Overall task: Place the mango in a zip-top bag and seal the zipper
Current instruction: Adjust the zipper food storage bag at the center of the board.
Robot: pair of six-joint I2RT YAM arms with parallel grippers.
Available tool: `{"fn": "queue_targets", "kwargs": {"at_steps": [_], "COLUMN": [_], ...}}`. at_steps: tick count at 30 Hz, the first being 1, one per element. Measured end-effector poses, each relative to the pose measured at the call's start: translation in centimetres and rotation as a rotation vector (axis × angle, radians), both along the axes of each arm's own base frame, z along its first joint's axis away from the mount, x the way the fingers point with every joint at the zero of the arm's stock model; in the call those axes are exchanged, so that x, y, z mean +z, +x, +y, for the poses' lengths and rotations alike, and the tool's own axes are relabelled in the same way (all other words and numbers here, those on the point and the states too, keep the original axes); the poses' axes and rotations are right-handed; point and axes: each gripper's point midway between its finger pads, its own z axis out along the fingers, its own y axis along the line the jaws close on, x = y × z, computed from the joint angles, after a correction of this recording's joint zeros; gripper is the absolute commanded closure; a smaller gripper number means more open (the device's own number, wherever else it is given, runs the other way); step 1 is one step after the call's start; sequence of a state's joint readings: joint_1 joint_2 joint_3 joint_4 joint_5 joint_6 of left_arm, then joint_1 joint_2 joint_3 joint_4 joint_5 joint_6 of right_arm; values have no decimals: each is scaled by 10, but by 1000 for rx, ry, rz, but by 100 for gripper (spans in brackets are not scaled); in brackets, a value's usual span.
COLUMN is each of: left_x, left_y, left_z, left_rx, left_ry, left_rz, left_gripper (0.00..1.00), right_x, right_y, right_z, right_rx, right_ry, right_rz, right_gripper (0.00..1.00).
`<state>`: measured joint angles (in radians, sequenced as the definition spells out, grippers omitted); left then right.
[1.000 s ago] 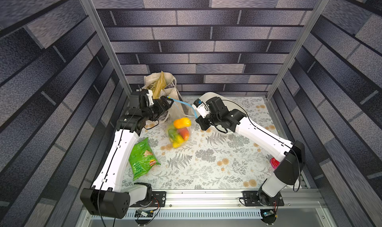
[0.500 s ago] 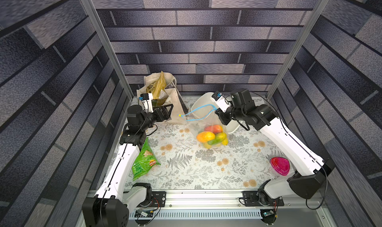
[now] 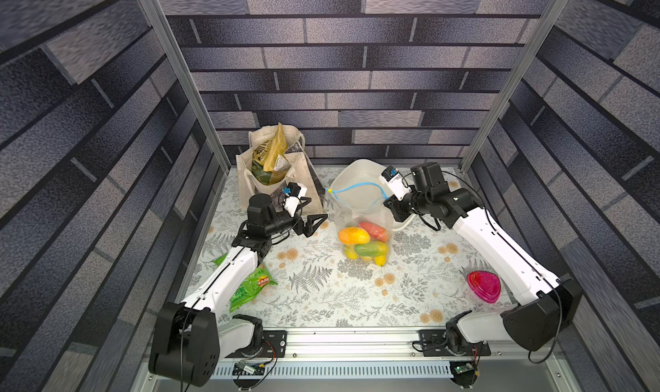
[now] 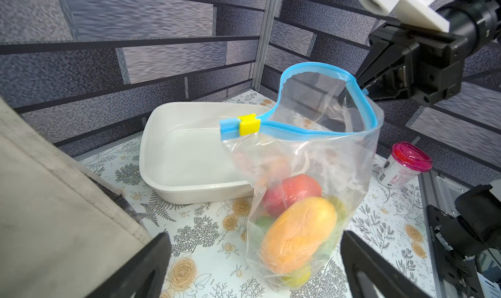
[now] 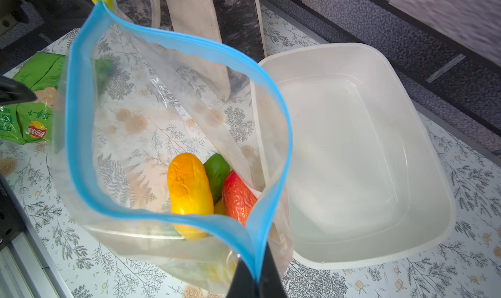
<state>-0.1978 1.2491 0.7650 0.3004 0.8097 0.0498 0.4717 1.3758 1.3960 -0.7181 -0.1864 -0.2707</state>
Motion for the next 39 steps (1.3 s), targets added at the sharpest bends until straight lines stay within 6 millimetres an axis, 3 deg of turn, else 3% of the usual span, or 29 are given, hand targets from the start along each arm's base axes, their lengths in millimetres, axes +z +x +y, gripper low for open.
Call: {"fn": "queue_targets", "kwargs": {"at_steps": [3,7,12,16,19,23,29,31,33,34,37,39], "left_x": [-5,5,20,29,32,36,39,39,40,40,37,33], "left_y": [18,36,39,36,32,29,25,22,18,16,13,12], "left_z": [-11,-28,-45,-54,-62,-73,-78,-77,-76,-76,-74,-73], "left_rx": [-60,-145,-260,-353,-415,-501,-579,-590,-599,-603,-605,-601], "left_ry": [27,26,10,-5,-4,7,25,33,39,41,48,56], "left_rz": [-9,-49,-99,-118,-119,-109,-78,-64,-52,-44,-16,0], "left_gripper": [0,6,26,50,54,75,89,91,95,97,98,98], "right_x": [-1,-1,-2,-2,-2,-4,-6,-7,-8,-6,7,21], "right_y": [-3,-2,3,6,7,7,10,13,17,19,21,20], "right_z": [-6,-9,-15,-21,-23,-25,-29,-32,-36,-38,-41,-41], "right_rx": [4,13,3,-8,-10,0,-8,-22,-50,-67,-94,-99], "right_ry": [22,47,58,62,65,69,66,58,46,44,45,61], "right_rz": [-6,-6,-7,-6,-9,-6,-3,1,6,7,0,-18], "right_gripper": [96,96,96,96,95,95,92,79,50,41,28,23]}}
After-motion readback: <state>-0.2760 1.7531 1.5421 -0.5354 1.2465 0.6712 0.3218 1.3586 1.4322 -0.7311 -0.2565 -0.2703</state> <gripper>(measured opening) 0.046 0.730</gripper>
